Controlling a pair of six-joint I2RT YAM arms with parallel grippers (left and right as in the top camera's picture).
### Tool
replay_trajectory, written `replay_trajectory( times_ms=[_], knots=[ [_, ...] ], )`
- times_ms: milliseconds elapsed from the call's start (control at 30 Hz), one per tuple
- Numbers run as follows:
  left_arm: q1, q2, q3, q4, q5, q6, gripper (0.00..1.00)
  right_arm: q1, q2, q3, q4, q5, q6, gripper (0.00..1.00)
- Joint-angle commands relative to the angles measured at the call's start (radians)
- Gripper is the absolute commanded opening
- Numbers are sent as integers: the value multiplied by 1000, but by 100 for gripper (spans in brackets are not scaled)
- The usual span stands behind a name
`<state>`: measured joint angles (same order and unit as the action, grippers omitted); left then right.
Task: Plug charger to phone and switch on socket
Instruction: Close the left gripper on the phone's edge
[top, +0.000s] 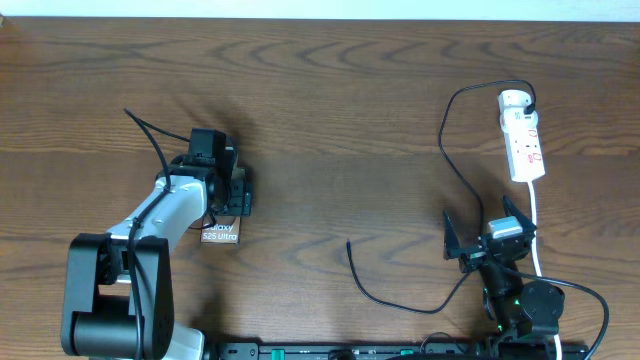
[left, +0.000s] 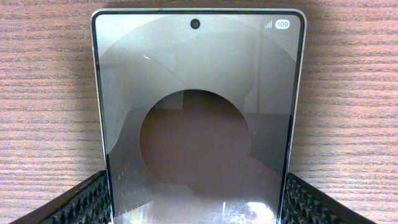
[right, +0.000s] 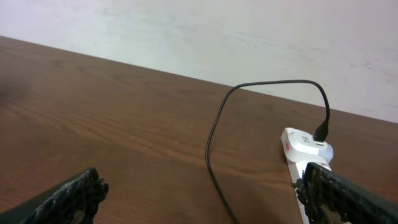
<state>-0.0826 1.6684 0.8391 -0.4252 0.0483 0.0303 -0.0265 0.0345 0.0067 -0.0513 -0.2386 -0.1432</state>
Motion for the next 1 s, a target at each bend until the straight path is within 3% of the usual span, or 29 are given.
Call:
replay_trajectory(
  times_ms=[0,967],
  knots=[
    [-2,26,-18,-6,-8,3,80,8,-1,-1,-5,0,-8,99],
    [-2,26,-18,-2,-8,2,74,8,-1,-1,-5,0,-8,99]
  ],
)
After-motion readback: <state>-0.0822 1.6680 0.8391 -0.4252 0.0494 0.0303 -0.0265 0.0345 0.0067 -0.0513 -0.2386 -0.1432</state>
